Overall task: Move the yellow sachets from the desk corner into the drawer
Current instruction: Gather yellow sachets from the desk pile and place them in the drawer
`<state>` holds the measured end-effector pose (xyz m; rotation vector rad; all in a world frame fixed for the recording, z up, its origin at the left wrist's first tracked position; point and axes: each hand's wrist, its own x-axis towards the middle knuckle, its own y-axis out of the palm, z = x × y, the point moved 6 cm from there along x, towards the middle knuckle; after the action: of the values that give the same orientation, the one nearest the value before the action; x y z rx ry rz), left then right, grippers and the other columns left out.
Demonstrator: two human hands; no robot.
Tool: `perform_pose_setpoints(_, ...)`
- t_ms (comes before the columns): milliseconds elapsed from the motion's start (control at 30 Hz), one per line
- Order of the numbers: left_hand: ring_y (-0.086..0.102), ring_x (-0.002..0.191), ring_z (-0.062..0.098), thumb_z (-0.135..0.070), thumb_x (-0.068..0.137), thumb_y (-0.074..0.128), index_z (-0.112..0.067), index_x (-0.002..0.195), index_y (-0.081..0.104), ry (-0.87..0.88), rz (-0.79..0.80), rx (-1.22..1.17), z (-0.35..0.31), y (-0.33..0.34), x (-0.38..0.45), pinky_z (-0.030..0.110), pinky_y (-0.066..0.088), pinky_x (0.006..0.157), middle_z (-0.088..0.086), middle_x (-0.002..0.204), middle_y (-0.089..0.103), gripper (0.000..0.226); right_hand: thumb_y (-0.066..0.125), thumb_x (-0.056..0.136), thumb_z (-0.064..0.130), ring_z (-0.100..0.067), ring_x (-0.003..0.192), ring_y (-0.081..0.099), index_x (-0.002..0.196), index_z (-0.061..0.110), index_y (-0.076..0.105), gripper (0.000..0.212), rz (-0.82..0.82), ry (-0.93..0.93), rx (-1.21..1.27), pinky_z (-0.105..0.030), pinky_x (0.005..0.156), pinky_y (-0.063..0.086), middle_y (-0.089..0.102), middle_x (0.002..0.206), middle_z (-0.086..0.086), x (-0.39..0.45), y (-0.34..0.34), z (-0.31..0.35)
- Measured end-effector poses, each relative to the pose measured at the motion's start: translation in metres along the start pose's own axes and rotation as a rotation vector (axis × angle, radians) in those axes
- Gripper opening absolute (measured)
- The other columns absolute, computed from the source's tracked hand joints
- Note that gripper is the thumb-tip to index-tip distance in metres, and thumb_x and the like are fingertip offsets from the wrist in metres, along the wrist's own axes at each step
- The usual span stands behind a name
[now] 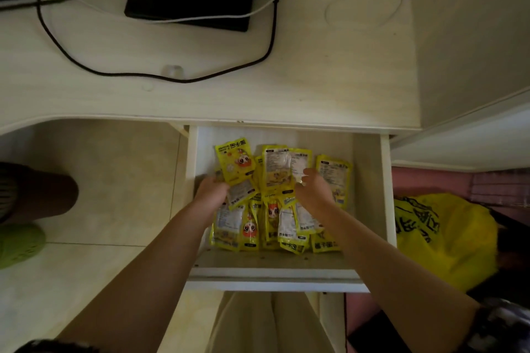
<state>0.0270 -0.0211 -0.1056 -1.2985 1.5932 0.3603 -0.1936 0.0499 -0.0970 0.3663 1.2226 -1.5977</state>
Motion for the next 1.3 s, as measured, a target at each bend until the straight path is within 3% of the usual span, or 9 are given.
perform_pose_setpoints(100,0.053,0.067,0.015,-0.002,0.088,0.055,-0.007,0.097,0.058,0.048,0.007,-0.004,-0.002,-0.005,-0.018,0.025,0.038,0.053,0.004,0.083,0.057,0.011,0.049,0.093,0.011,-0.017,0.073,0.054,0.136,0.01,0.041,0.044,0.002,0.004,-0.048,-0.025,0.051,0.045,0.059,0.11,-0.011,-0.016,-0.013,-0.009)
perform_pose_setpoints(233,0.054,0.075,0.018,-0.007,0.087,0.057,-0.008,0.097,0.06,0.113,-0.016,0.025,-0.006,-0.014,-0.047,0.026,0.041,0.06,0.003,0.085,0.056,0.011,0.048,0.092,0.011,-0.025,0.088,0.06,0.132,0.008,0.047,0.04,0.0,-0.037,-0.084,-0.034,0.073,0.052,0.062,0.113,-0.014,-0.04,-0.034,-0.009)
perform_pose_setpoints(367,0.05,0.081,0.017,-0.003,0.087,0.054,-0.02,0.071,0.053,0.198,-0.05,0.029,-0.01,-0.025,-0.081,0.025,0.037,0.062,-0.007,0.076,0.048,0.024,0.047,0.091,0.01,-0.03,0.099,0.062,0.128,0.007,0.05,0.037,-0.019,-0.129,-0.154,-0.036,0.08,0.053,0.062,0.116,-0.015,-0.065,-0.051,0.008)
perform_pose_setpoints(467,0.049,0.094,0.018,-0.007,0.088,0.055,-0.013,0.096,0.063,0.24,-0.099,0.021,-0.006,-0.035,-0.104,0.027,0.042,0.076,-0.002,0.095,0.055,0.013,0.043,0.094,0.013,-0.031,0.101,0.06,0.129,0.008,0.049,0.036,-0.023,-0.242,-0.237,-0.029,0.072,0.044,0.063,0.119,-0.016,-0.087,-0.053,0.024)
perform_pose_setpoints(600,0.057,0.103,0.022,-0.015,0.088,0.058,-0.013,0.121,0.059,0.249,-0.171,-0.004,0.015,-0.055,-0.129,0.03,0.045,0.086,0.004,0.114,0.06,0.033,0.044,0.096,0.018,-0.028,0.11,0.059,0.134,0.012,0.046,0.038,-0.003,-0.395,-0.281,-0.031,0.081,0.048,0.061,0.124,-0.01,-0.118,-0.044,0.048)
perform_pose_setpoints(833,0.055,0.092,0.014,-0.015,0.091,0.055,-0.014,0.114,0.063,0.301,-0.353,0.014,0.064,-0.102,-0.172,0.023,0.038,0.077,-0.002,0.101,0.062,0.024,0.045,0.097,0.021,-0.024,0.107,0.059,0.13,0.012,0.048,0.034,0.074,-0.676,-0.481,-0.032,0.083,0.049,0.059,0.124,-0.008,-0.17,0.008,0.094)
perform_pose_setpoints(1000,0.061,0.086,0.015,-0.019,0.09,0.058,-0.018,0.108,0.064,0.174,-0.418,-0.119,0.116,-0.136,-0.186,0.025,0.045,0.07,-0.001,0.1,0.067,0.019,0.046,0.097,0.018,-0.021,0.104,0.061,0.13,0.008,0.047,0.035,0.218,-0.792,-0.545,-0.03,0.086,0.05,0.062,0.122,-0.01,-0.206,0.069,0.119)
perform_pose_setpoints(1167,0.052,0.068,-0.003,-0.018,0.094,0.054,-0.017,0.111,0.061,0.147,-0.503,-0.121,0.157,-0.183,-0.19,0.008,0.034,0.054,-0.006,0.093,0.062,0.019,0.044,0.097,0.021,-0.024,0.112,0.058,0.127,0.01,0.047,0.033,0.305,-0.856,-0.634,-0.038,0.092,0.049,0.059,0.126,-0.01,-0.236,0.139,0.15)
perform_pose_setpoints(1300,0.055,0.069,0.0,-0.018,0.094,0.053,-0.017,0.114,0.062,0.119,-0.552,-0.113,0.191,-0.237,-0.188,0.012,0.041,0.057,-0.007,0.087,0.061,0.022,0.041,0.098,0.019,-0.024,0.111,0.056,0.13,0.008,0.045,0.035,0.351,-0.915,-0.706,-0.035,0.091,0.048,0.057,0.126,-0.011,-0.259,0.194,0.186)
